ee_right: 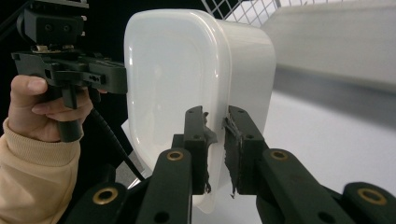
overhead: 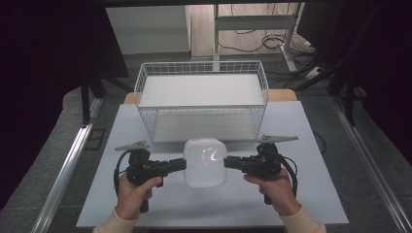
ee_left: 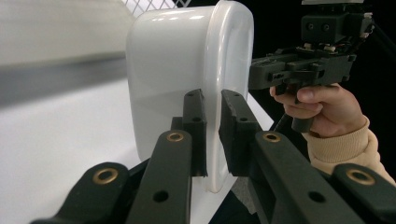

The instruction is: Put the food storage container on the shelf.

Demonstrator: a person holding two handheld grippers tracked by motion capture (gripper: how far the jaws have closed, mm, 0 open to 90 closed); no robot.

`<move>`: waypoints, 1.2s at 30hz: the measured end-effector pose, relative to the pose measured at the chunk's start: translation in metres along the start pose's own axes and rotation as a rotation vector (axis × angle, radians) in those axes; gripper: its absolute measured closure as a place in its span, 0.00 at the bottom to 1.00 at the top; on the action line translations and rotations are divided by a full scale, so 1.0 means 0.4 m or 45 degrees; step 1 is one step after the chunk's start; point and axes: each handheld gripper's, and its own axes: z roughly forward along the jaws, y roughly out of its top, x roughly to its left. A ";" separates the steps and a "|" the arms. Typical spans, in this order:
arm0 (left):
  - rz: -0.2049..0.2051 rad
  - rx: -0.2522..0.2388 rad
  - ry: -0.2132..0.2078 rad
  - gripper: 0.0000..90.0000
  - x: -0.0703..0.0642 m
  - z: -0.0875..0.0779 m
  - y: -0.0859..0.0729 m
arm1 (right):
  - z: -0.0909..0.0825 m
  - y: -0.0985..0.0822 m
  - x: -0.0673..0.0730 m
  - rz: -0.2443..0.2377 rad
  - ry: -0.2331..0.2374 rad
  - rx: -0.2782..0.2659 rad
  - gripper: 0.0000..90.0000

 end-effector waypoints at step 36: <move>0.095 -0.075 -0.006 0.91 -0.044 -0.050 0.261 | -0.055 0.283 0.066 -0.128 -0.051 -0.054 0.88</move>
